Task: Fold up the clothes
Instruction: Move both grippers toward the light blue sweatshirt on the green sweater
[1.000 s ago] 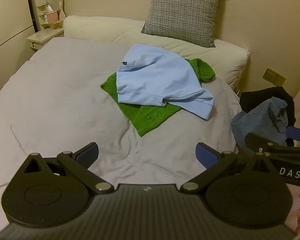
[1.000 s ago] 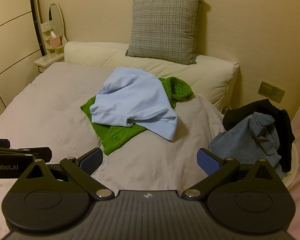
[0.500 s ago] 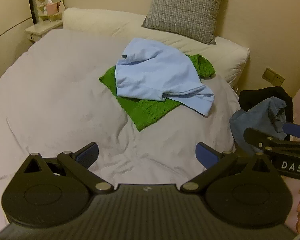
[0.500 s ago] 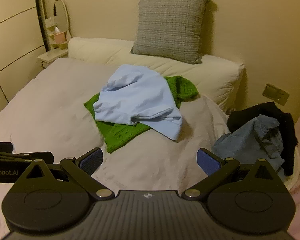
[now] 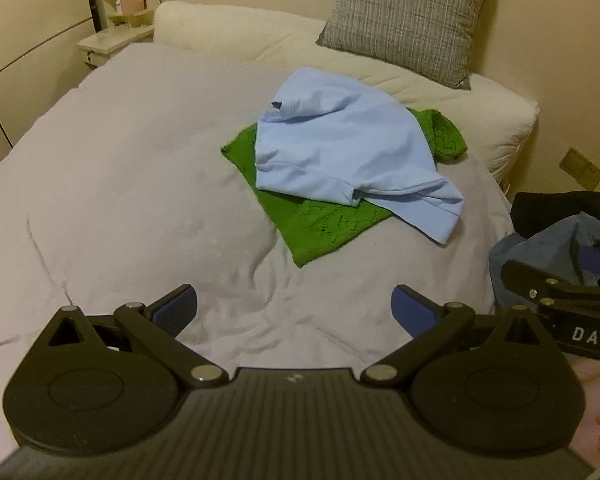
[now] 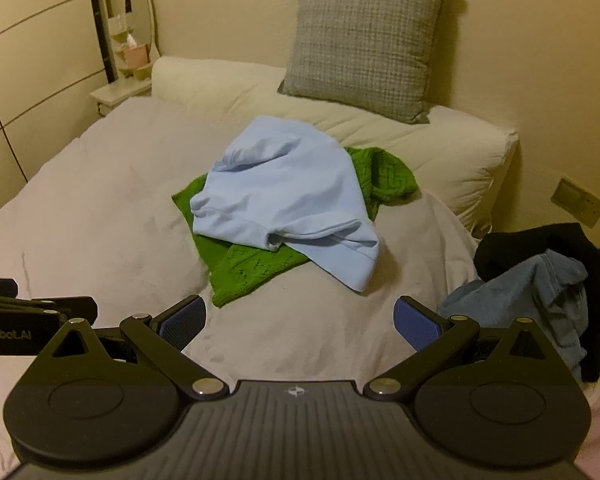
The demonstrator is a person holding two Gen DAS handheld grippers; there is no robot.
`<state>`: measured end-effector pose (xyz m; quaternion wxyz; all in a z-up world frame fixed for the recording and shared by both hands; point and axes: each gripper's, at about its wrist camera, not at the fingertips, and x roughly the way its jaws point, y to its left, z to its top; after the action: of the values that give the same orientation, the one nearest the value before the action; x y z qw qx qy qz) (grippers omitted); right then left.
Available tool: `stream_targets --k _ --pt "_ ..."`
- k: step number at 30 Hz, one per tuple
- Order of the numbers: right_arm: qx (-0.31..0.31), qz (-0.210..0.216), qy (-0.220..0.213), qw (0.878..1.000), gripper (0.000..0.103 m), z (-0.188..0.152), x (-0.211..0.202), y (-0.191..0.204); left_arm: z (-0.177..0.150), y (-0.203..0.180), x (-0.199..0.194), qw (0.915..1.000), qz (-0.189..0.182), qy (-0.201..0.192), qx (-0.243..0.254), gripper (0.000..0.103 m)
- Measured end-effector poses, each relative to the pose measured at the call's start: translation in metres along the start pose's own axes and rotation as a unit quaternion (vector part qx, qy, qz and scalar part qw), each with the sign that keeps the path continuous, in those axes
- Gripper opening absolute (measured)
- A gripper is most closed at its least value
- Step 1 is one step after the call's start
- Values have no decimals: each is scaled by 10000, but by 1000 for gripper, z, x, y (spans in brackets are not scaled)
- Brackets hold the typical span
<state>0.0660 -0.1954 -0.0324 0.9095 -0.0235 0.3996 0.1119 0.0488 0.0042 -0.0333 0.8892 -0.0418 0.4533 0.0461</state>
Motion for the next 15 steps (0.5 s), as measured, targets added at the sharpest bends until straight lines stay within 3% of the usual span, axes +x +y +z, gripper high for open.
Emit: stream_targets --k 10,15 --pt "-162 353 586 9975 102 29 77 -44 40 -23 69 9987 81 370 -349 102" --pt "-214 423 776 9959 101 42 119 -66 57 -33 112 9986 153 396 -327 94"
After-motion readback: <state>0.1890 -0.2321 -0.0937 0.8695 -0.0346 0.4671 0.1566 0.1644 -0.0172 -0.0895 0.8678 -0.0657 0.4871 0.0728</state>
